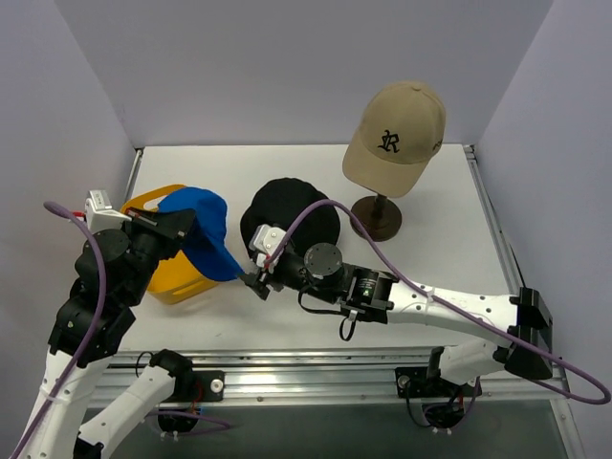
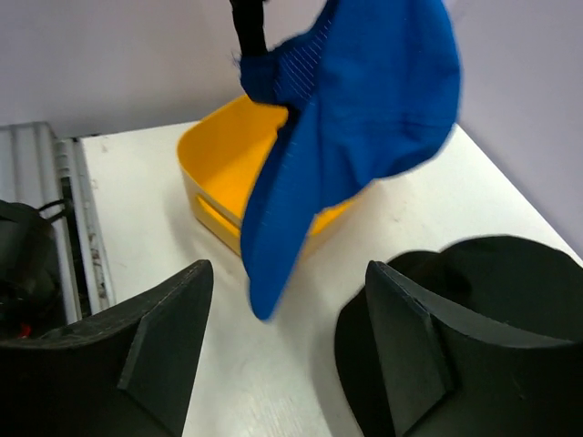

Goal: Stack the hats

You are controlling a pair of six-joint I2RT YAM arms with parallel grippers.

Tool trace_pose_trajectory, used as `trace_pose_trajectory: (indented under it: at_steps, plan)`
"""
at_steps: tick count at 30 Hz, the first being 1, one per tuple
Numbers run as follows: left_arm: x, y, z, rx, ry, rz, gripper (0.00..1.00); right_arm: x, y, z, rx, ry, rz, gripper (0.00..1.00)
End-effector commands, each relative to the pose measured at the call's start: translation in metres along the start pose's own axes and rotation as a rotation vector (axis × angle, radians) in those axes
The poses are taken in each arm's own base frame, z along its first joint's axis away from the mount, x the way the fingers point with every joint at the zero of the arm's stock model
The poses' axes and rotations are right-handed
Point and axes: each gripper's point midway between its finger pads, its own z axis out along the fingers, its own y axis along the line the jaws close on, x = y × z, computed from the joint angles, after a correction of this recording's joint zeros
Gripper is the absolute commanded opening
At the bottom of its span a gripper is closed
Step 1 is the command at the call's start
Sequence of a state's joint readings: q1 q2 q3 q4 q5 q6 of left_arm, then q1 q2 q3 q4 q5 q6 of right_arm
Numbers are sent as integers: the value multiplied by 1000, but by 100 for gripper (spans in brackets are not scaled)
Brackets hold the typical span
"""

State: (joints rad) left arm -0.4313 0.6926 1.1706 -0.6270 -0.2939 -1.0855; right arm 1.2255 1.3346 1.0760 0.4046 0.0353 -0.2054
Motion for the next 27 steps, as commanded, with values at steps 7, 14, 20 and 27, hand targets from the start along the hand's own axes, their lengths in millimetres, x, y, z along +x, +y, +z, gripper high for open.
trace_pose_trajectory:
  at_steps: [7,14,20,27]
  plan:
    - [-20,-28,-20,80,-35,-6,2,-29,19,24,-66,-197,66,66]
    - [-21,-33,-25,103,-30,-20,2,9,3,46,60,-116,43,55]
    - [-23,-31,-26,100,-41,-29,2,21,5,63,63,-91,55,56]
    - [-26,-27,-28,89,-58,-25,2,27,0,65,113,-109,97,35]
